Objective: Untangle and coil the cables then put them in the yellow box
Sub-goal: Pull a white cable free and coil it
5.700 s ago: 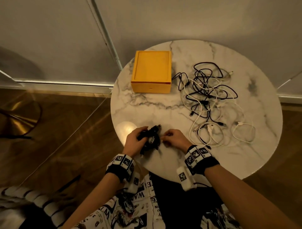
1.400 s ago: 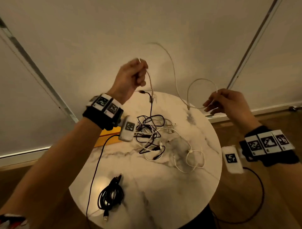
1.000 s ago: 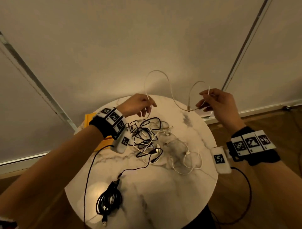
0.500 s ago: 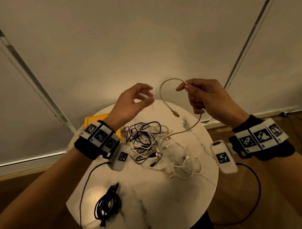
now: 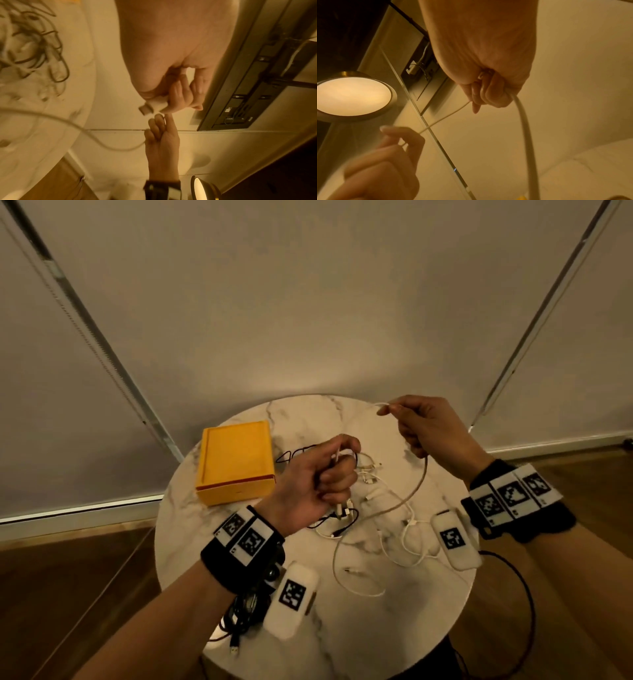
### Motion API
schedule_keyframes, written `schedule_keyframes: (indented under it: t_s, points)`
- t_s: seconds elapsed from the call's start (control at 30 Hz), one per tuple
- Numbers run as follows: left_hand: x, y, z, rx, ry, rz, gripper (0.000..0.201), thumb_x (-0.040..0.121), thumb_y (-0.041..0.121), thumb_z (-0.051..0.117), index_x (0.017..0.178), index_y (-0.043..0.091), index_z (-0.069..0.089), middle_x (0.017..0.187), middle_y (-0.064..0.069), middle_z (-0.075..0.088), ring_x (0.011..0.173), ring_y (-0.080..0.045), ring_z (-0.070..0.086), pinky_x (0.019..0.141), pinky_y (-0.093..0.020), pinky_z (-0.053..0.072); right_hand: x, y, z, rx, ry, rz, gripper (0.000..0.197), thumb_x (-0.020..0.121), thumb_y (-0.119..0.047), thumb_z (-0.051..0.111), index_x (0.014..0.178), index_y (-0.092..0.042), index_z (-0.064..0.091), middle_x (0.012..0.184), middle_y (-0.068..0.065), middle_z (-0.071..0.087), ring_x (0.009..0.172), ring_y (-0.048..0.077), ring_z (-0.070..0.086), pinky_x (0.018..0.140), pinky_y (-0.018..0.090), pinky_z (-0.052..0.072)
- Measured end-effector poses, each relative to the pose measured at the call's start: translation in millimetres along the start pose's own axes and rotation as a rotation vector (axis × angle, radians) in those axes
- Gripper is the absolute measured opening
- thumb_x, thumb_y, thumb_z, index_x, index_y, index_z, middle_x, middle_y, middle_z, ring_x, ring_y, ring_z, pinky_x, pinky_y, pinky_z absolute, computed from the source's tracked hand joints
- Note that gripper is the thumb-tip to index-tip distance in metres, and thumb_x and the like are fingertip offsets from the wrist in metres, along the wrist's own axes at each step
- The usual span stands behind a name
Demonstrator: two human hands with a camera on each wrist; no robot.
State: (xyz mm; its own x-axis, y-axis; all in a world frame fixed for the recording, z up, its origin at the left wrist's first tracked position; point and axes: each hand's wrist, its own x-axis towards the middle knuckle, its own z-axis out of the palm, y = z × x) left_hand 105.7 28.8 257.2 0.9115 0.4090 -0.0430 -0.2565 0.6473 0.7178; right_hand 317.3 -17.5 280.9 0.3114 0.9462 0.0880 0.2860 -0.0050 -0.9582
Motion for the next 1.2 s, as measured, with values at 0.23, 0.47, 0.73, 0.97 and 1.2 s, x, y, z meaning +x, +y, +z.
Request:
schedule_keyframes:
  t_s: [0.23, 0.47, 0.73, 0.97, 1.2]
  points:
    - [-18, -19, -6, -0.05, 0.074, 0.104, 0.033, 0.096, 0.029, 0.037, 0.09, 0.015, 0.067, 0.048, 0.008, 0.032, 0.044, -0.006, 0.018, 0.042, -0.019, 0.016, -17, 41, 62, -0.22, 0.049, -0.158, 0.017, 0.095, -0.015, 0.059, 0.083, -0.014, 0.071, 0.055, -0.018, 0.053, 0.049, -0.001, 0.044, 0.052, 0.014, 0.033]
    - [-36, -9, -47, 0.449, 0.376, 0.242, 0.033, 0.101, 0.015, 0.042, 0.128, 0.001, 0.051, 0.061, 0.002, 0.041, 0.049, -0.009, 0.035, 0.043, -0.021, 0.033, -93, 61, 144, -0.39, -0.353, -0.243, 0.022, 0.094, -0.019, 0.057, 0.115, -0.011, 0.057, 0.054, -0.01, 0.04, 0.048, 0.005, 0.039, 0.055, 0.029, 0.03]
    - [-75, -36, -78, 1.099, 0.453, 0.153, 0.031, 0.101, 0.011, 0.045, 0.132, 0.012, 0.049, 0.081, 0.0, 0.068, 0.072, -0.017, 0.065, 0.071, -0.029, 0.053, -124, 87, 143, -0.33, -0.523, -0.134, 0.027, 0.092, -0.018, 0.059, 0.118, -0.023, 0.063, 0.053, -0.006, 0.044, 0.052, 0.008, 0.045, 0.055, 0.019, 0.031]
    - [-99, -43, -70, 1.405, 0.049, -0.304, 0.025, 0.103, 0.026, 0.043, 0.097, 0.011, 0.061, 0.065, 0.004, 0.054, 0.055, -0.005, 0.052, 0.059, -0.019, 0.04, -111, 84, 106, -0.668, -0.538, -0.619, 0.02, 0.096, -0.035, 0.047, 0.102, -0.024, 0.062, 0.088, -0.006, 0.065, 0.073, 0.018, 0.063, 0.055, 0.036, 0.051]
    - [-115, -40, -57, 1.047, -0.174, -0.549, 0.044, 0.103, 0.032, 0.042, 0.092, -0.002, 0.068, 0.055, -0.007, 0.037, 0.047, -0.016, 0.032, 0.051, -0.024, 0.031, -106, 85, 88, -0.787, -0.571, -0.857, 0.027, 0.097, -0.035, 0.049, 0.105, -0.02, 0.07, 0.077, -0.002, 0.059, 0.062, 0.023, 0.06, 0.047, 0.029, 0.043]
